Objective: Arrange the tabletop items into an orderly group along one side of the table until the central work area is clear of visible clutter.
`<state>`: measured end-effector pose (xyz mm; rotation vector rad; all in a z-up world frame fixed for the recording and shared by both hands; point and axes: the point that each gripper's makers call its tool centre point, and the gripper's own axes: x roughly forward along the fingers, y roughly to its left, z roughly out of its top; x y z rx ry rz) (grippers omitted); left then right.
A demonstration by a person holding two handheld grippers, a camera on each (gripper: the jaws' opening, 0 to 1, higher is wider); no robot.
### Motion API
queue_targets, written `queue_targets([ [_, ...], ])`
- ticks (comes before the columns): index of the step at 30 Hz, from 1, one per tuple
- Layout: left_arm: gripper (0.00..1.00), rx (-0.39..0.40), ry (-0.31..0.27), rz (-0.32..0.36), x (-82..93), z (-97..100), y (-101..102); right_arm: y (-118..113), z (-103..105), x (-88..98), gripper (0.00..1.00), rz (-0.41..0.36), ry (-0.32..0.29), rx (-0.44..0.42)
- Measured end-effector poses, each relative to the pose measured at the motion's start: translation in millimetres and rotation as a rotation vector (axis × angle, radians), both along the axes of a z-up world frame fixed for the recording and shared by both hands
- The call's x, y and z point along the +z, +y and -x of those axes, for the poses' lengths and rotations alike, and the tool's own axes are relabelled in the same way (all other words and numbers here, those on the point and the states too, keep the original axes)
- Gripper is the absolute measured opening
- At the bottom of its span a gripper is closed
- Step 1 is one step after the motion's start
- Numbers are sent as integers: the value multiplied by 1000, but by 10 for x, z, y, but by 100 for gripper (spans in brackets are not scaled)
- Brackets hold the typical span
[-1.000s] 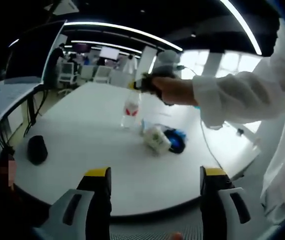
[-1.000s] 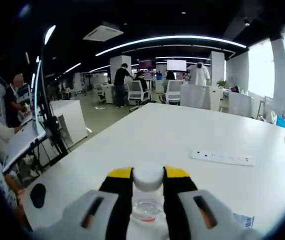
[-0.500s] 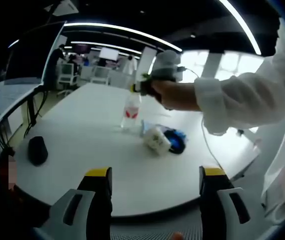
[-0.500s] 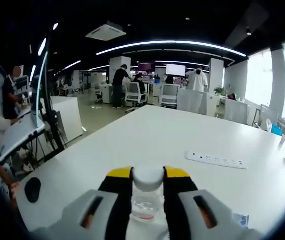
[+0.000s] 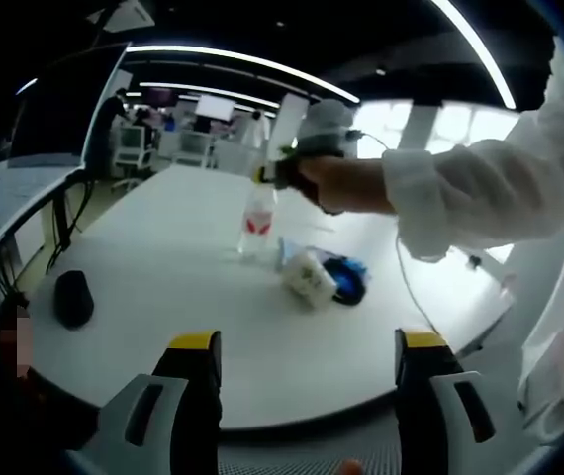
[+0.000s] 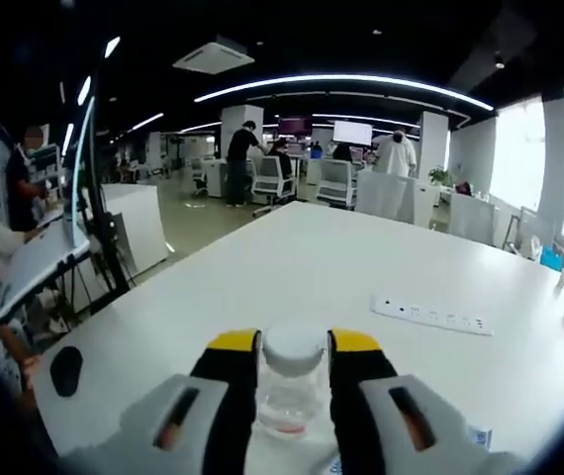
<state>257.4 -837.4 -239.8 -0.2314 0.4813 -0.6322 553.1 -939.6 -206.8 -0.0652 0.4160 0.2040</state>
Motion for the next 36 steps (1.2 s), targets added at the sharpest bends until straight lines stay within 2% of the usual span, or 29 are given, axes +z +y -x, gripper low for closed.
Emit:
queue_targets([
  [2, 68, -1, -2, 0, 1, 1, 0, -7, 15, -23, 42, -2, 15, 11],
  [4, 68, -2, -3, 2, 4, 2, -1, -36, 42, -15, 46, -9, 15, 19],
  [6, 68, -2, -5, 5, 10, 1, -1, -72, 30, 11, 50, -25, -3, 22],
  [10, 68, -5, -11, 12, 23, 3, -3, -87, 46, 80, 61, -67, -30, 79],
  [13, 68, -10, -16, 15, 31, 7, -7, -165, 111, 122, 60, -86, -27, 103],
  [15, 68, -13, -18, 17, 35, 10, -10, -201, 156, 173, 61, -112, -49, 110],
  [19, 67, -15, -21, 22, 41, 14, -15, -280, 238, 175, 64, -106, -40, 120],
  [32, 67, -30, -28, 34, 54, 26, -35, -436, 547, 311, 64, -125, -68, 159],
  [36, 68, -34, -24, 44, 65, 35, -42, -498, 623, 301, 64, -133, -65, 163],
])
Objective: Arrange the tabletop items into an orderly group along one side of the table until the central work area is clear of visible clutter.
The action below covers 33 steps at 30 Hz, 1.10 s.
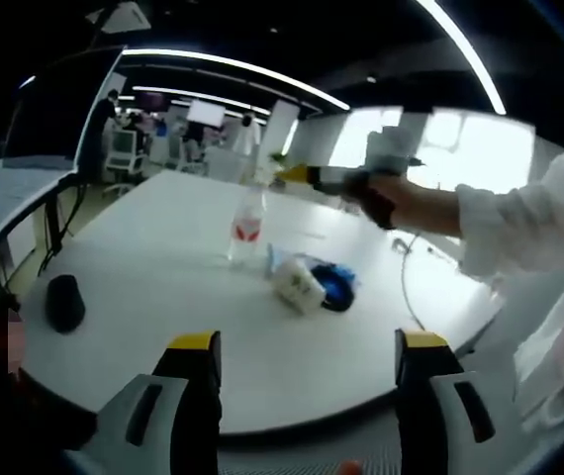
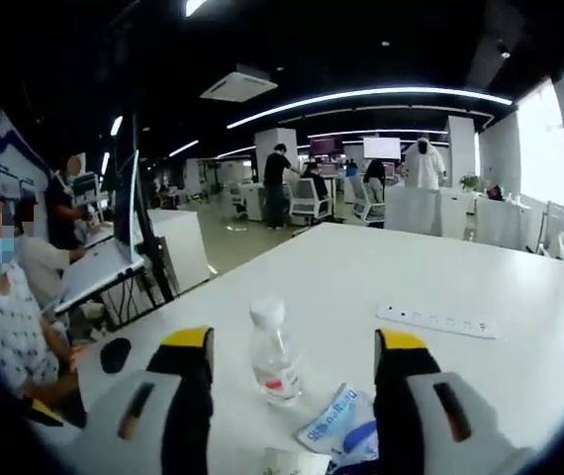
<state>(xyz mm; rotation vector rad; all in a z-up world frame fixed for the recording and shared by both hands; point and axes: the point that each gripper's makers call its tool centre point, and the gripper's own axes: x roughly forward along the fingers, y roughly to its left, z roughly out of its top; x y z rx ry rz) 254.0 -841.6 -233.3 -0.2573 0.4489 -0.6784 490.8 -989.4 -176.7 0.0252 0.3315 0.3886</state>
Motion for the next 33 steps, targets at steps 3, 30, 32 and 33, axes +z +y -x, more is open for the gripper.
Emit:
queue_targets([
  [3, 70, -5, 1, 12, 39, 22, -15, -21, 127, 25, 63, -8, 5, 12],
  [30, 77, -122, -57, -45, 281, -383, -352, -970, 990, 44, 67, -79, 16, -74],
  [32, 78, -130, -49, -55, 252, -406, -362, -1039, 1048, 27, 69, -80, 22, -86],
  [33, 78, -134, -45, -62, 236, -417, -365, -1074, 1081, 20, 69, -83, 24, -91],
])
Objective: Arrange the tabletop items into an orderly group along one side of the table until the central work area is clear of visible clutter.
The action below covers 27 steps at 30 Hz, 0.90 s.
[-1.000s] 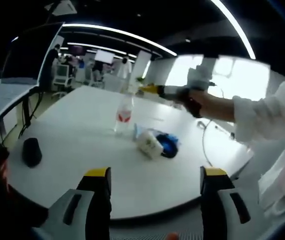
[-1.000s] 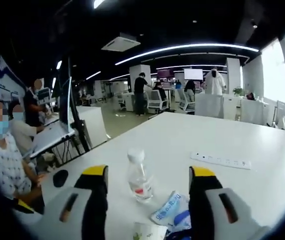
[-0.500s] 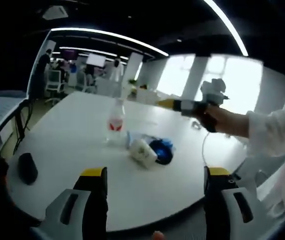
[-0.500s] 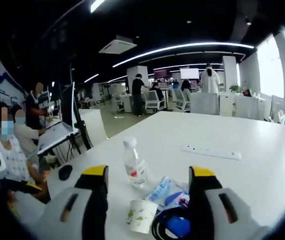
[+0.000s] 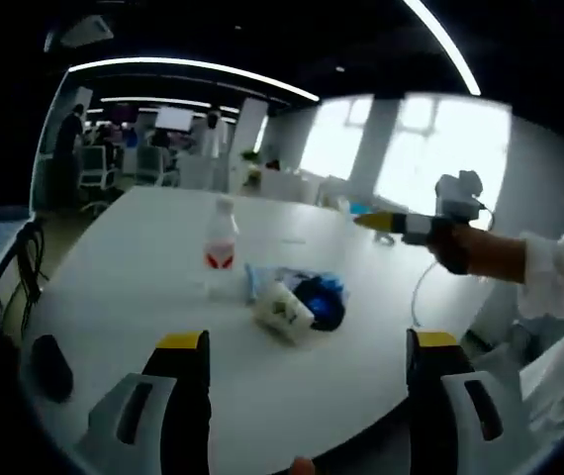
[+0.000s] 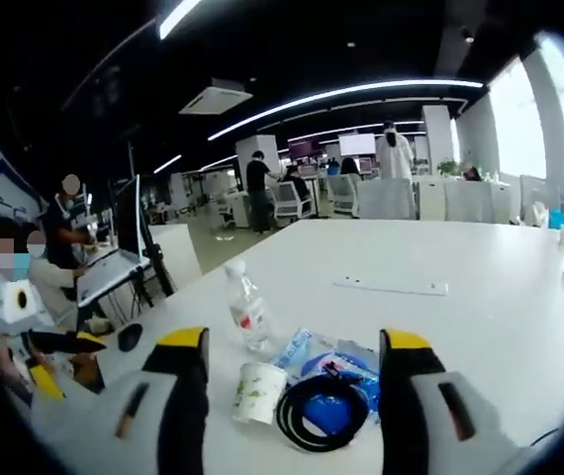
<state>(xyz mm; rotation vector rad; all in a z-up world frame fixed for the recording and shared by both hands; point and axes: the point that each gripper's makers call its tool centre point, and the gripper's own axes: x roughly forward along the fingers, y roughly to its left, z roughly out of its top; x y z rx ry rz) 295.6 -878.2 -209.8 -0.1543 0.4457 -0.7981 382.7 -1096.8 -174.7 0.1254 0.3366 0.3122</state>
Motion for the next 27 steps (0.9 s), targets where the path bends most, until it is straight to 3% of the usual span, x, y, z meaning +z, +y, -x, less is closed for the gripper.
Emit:
queue_targets([
  [5, 83, -33, 3, -62, -95, -28, -29, -101, 144, -11, 73, -39, 9, -10],
  [14, 83, -68, 38, -75, -182, -96, -82, -291, 474, -42, 78, -56, 23, -30],
  [27, 84, -138, 69, -111, -289, -187, -114, -735, 1081, -12, 80, -46, 29, -140],
])
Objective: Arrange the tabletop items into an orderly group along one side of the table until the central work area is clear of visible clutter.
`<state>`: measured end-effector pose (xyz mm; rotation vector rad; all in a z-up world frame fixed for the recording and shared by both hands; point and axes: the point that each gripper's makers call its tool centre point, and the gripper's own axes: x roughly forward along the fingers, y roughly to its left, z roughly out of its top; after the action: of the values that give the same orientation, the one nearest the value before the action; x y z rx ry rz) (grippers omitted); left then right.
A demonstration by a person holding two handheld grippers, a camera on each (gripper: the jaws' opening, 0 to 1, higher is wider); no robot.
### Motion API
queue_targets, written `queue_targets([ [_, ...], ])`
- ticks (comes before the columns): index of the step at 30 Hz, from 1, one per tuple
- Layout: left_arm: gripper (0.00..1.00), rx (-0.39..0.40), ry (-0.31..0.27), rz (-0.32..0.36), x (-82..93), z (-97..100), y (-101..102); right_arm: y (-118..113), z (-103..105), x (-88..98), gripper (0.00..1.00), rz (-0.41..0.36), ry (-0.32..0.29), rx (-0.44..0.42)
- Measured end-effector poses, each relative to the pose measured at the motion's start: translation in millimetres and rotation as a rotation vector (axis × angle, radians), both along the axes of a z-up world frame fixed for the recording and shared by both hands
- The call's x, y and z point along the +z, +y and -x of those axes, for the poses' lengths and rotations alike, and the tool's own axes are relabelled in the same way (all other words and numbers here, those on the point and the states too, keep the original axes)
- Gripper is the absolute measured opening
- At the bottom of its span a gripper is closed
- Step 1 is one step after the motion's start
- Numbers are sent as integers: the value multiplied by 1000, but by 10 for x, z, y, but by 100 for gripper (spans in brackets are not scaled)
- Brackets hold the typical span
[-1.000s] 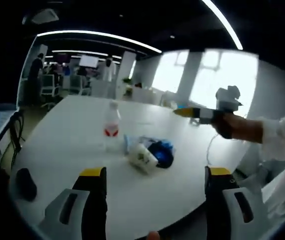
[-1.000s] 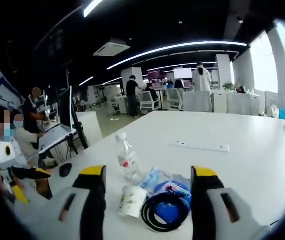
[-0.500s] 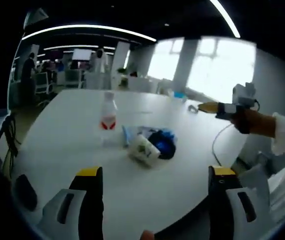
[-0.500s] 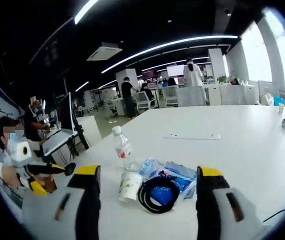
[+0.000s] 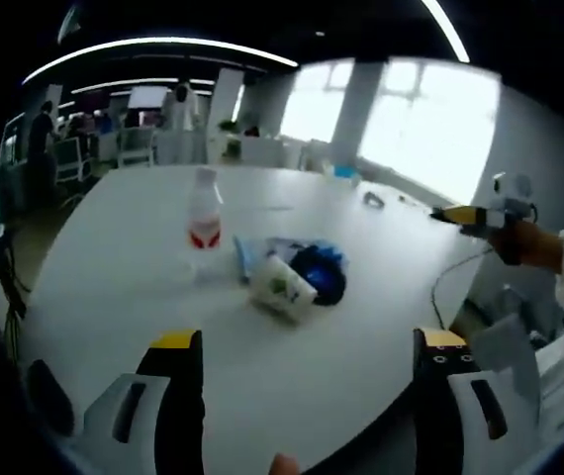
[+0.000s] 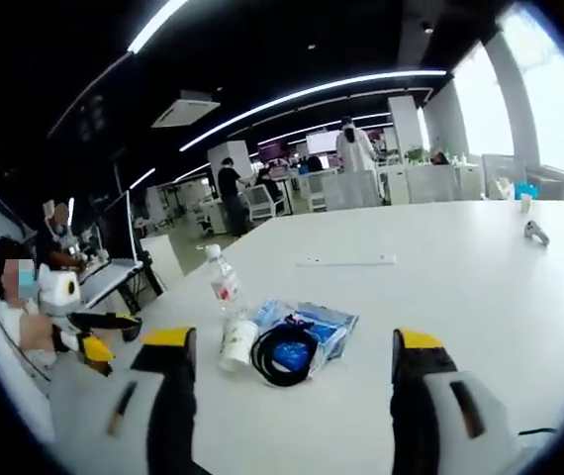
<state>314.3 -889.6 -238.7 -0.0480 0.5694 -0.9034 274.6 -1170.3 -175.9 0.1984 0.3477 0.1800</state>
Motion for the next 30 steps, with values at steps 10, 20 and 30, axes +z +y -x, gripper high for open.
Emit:
queue_targets([
  [10, 84, -63, 17, -12, -60, -33, 17, -95, 382, 76, 80, 12, -4, -82],
  [20, 85, -90, 8, 8, -15, -53, -33, -240, 640, 127, 80, 3, -17, -167],
  [30, 85, -73, -12, 22, 74, -96, 46, -374, 635, 166, 79, 4, -27, -195],
])
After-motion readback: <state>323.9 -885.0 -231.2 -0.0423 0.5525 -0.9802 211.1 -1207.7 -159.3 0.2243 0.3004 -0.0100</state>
